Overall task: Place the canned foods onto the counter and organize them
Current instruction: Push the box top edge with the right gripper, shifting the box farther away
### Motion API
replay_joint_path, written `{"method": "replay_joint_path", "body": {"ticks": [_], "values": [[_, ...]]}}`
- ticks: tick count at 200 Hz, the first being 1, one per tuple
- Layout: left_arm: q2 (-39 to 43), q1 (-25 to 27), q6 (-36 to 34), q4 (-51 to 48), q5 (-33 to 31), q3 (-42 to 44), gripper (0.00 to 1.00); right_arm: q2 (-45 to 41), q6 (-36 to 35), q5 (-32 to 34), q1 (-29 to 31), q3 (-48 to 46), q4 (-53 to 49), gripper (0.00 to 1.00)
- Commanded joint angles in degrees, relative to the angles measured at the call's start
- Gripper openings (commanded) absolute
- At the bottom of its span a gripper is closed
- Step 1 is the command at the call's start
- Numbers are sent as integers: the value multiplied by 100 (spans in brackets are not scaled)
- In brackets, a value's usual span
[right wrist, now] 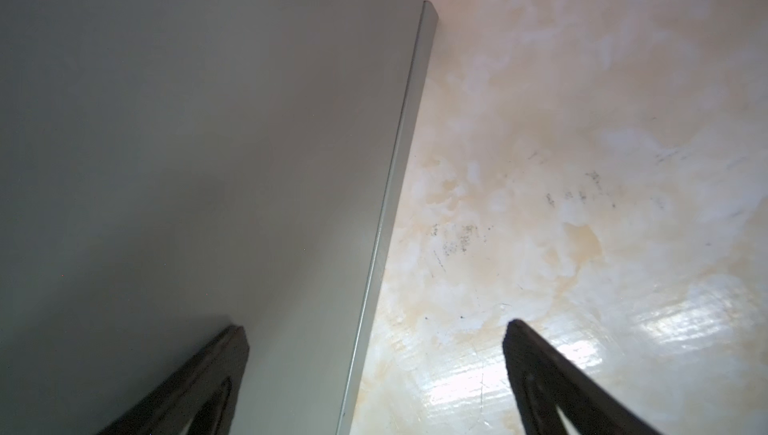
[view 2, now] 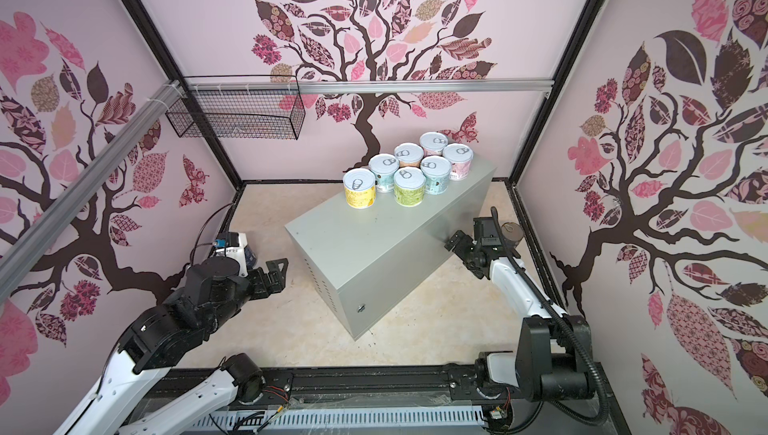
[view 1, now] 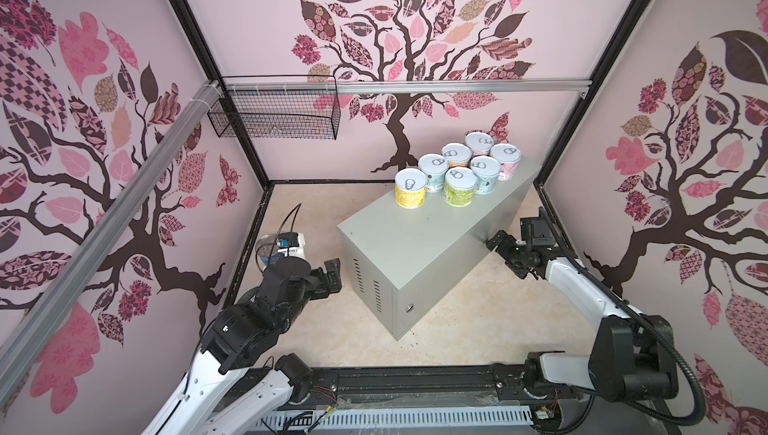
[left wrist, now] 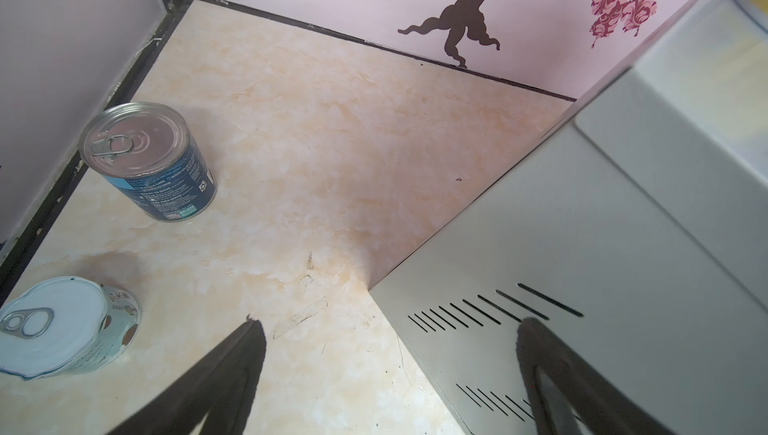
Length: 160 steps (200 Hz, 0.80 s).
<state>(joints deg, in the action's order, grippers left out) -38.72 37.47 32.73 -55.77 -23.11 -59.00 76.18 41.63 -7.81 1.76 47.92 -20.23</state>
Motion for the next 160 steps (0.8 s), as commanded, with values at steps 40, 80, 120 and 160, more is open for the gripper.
{"method": "replay_joint_path", "body": {"ticks": [40, 80, 120, 160], "values": [[92, -47, -115, 90, 84, 227, 98, 740, -5, -683, 510, 937, 1303, 100], [128, -55, -126, 87, 100, 279, 98, 1170, -137, -660, 637, 1380, 1210, 100], [128, -65, -148, 92, 92, 323, 98, 1607, -189, -686, 801, 1801, 1176, 100], [137, -92, -161, 76, 87, 363, 98, 2196, -252, -783, 1044, 2381, 1118, 100]]}}
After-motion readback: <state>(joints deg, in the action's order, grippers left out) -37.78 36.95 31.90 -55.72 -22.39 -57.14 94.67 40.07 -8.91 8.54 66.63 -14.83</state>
